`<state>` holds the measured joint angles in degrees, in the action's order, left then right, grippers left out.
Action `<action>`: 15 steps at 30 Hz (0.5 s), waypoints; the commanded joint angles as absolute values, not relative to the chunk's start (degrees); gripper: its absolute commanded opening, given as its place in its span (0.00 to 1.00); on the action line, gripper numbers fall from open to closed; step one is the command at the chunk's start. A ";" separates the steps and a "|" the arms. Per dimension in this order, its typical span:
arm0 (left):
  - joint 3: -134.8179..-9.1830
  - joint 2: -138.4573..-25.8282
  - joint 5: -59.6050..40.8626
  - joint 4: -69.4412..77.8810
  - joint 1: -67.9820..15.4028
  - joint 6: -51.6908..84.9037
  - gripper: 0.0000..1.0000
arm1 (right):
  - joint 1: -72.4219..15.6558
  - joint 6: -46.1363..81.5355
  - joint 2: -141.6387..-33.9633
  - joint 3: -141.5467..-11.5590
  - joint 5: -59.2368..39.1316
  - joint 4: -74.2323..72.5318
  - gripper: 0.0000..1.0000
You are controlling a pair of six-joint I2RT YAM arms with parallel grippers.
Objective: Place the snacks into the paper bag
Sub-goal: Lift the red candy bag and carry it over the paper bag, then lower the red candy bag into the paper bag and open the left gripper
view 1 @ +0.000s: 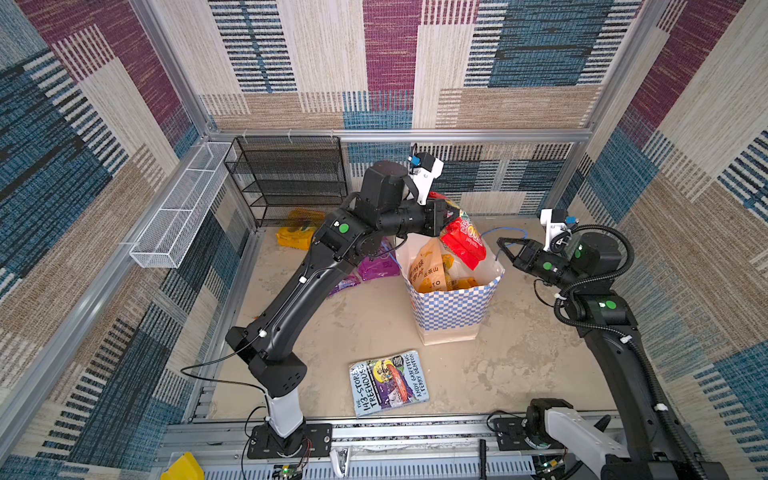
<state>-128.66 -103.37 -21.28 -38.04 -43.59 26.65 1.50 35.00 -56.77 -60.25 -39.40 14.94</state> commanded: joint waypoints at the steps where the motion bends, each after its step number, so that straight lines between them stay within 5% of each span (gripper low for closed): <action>1: -125.64 -103.55 -20.43 -35.60 -44.56 24.79 0.00 | 1.32 34.90 -56.77 -60.37 -39.74 12.93 0.00; 15: -123.06 -111.71 -23.89 -36.28 -45.01 26.65 0.00 | 0.45 34.28 -58.71 -61.08 -39.90 12.93 0.00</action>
<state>-121.56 -110.10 -21.26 -40.29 -45.04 26.68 0.64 34.59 -58.54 -60.75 -39.42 14.92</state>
